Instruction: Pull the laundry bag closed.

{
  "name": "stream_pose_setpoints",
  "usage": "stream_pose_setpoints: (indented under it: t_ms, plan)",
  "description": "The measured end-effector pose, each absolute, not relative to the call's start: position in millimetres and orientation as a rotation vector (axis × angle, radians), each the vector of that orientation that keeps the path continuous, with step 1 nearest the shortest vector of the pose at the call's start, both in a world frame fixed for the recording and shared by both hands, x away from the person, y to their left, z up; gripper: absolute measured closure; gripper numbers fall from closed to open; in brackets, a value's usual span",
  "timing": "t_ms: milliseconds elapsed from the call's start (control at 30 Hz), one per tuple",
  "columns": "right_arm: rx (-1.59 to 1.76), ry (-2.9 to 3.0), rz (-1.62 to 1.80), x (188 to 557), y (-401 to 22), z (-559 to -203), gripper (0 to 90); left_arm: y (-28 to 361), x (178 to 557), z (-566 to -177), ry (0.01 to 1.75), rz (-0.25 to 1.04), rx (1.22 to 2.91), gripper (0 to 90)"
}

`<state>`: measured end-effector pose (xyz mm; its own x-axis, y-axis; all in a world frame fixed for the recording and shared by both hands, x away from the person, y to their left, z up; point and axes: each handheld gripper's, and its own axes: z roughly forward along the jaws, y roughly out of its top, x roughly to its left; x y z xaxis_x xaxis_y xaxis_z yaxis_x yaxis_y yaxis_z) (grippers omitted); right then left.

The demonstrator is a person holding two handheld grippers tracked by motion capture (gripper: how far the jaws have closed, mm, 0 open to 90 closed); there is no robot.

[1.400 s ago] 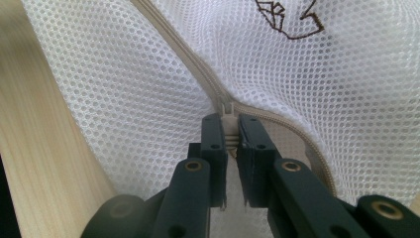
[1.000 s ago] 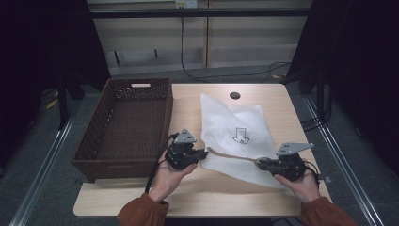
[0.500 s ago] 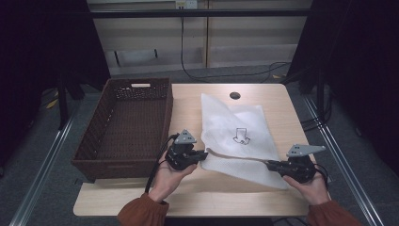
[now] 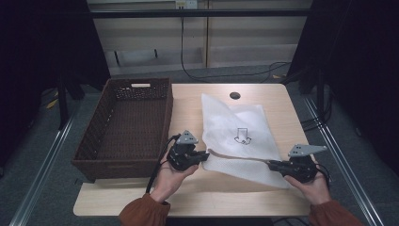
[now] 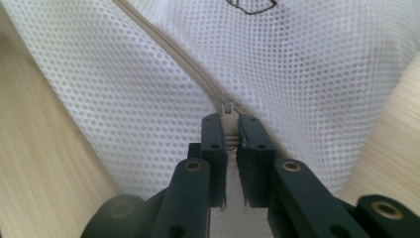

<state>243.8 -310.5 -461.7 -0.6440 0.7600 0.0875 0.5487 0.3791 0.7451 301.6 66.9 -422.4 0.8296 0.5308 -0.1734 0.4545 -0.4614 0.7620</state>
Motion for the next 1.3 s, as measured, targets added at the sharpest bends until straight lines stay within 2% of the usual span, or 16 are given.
stream_pose_setpoints:
  t_ms: [167, 867, 900, 1000, 1100, 1133, 1167, 1200, 1267, 1300]
  plan:
    - [1.190, 2.352, 1.127, 243.9, -320.0, -463.8, 82.4, 70.7, 306.3, -422.5, 0.738, 0.086, 2.102, 86.2]
    - [1.201, 2.338, 1.066, 239.8, -329.9, -466.4, 82.4, 62.0, 301.9, -423.6, 0.719, 0.147, 2.170, 86.4]
    - [1.213, 2.334, 1.071, 239.7, -331.7, -467.0, 82.4, 63.3, 302.2, -424.0, 0.726, 0.108, 2.154, 86.3]
    - [1.213, 2.339, 1.071, 240.0, -332.7, -467.4, 82.4, 62.2, 300.8, -423.3, 0.718, 0.142, 2.173, 86.4]
    - [1.184, 2.354, 1.056, 238.9, -330.6, -466.5, 82.4, 63.7, 302.0, -423.6, 0.729, 0.119, 2.160, 86.4]
    - [1.178, 2.354, 1.039, 238.2, -330.3, -466.4, 82.4, 65.9, 300.1, -421.8, 0.743, 0.211, 2.176, 86.4]
    - [1.178, 2.354, 1.039, 238.2, -330.3, -466.4, 82.4, 65.9, 300.1, -421.8, 0.743, 0.211, 2.176, 86.4]
    - [1.202, 2.350, 1.023, 238.2, -336.3, -469.2, 82.4, 72.6, 305.1, -422.8, 0.762, 0.079, 2.126, 86.4]
    - [1.231, 2.340, 1.050, 238.0, -339.6, -470.5, 82.4, 71.9, 305.2, -423.2, 0.763, 0.075, 2.124, 86.4]
    - [1.230, 2.337, 1.051, 238.3, -340.1, -470.6, 82.4, 67.7, 302.7, -423.0, 0.751, 0.119, 2.158, 86.4]
